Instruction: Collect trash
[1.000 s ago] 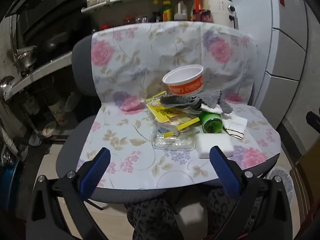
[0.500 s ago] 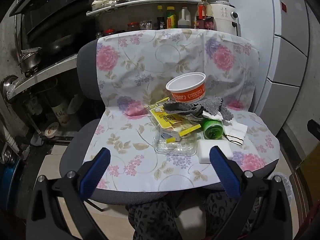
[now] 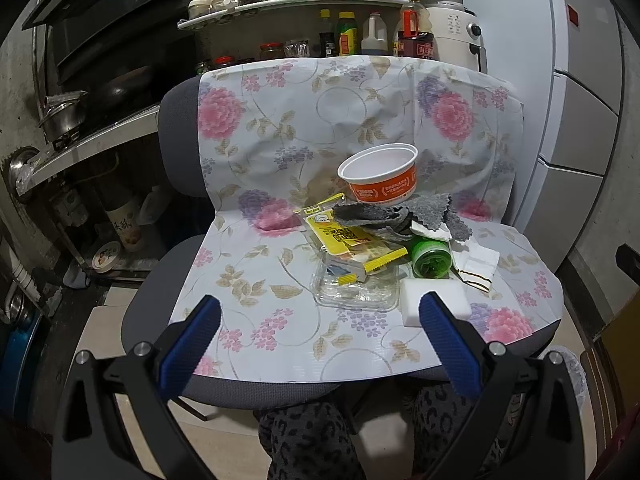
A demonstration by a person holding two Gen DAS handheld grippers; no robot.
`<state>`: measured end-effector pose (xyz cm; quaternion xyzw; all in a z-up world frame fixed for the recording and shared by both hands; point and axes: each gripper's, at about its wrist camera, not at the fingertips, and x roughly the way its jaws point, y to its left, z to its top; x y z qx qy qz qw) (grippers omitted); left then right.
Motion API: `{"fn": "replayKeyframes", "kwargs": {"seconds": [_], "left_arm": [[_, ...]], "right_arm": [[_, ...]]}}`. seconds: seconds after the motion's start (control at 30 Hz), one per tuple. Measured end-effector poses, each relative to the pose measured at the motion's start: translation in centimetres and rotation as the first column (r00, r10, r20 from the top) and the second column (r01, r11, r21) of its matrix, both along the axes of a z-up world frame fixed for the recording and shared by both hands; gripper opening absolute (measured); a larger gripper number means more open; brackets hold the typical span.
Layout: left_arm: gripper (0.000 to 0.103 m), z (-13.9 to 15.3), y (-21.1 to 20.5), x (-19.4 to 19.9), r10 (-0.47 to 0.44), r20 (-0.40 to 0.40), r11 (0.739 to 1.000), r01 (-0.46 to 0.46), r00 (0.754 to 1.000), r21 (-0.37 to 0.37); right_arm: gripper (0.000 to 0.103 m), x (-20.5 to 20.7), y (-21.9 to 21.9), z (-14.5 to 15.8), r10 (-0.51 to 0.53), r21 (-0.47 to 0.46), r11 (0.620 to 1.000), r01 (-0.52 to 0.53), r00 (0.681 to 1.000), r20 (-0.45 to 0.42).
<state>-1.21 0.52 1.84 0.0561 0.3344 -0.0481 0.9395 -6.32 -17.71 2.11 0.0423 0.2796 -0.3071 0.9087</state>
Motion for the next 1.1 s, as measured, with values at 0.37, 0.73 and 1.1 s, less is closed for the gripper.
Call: {"fn": "replayKeyframes", "kwargs": {"seconds": [0.37,0.73,1.1], "left_arm": [[0.097,-0.5,0.9,-0.3,0.006,0.000,1.000,-0.005,1.000,-0.008],[0.097,-0.2,0.4,-0.2,0.009,0.004,1.000,-0.009,1.000,-0.002],[0.097,-0.1,0.3,-0.3,0.014,0.005,1.000,-0.014,1.000,-0.003]], "right_arm": [[0.097,0.1,0.1,0.0,-0.002,0.001,1.000,0.002,1.000,-0.002],[0.097,0.1,0.0,0.2,-0.005,0.003,1.000,0.005,1.000,-0.003],[0.097,-0.3,-0.4,-0.8,-0.009,0.006,1.000,0.009,1.000,-0.002]]}}
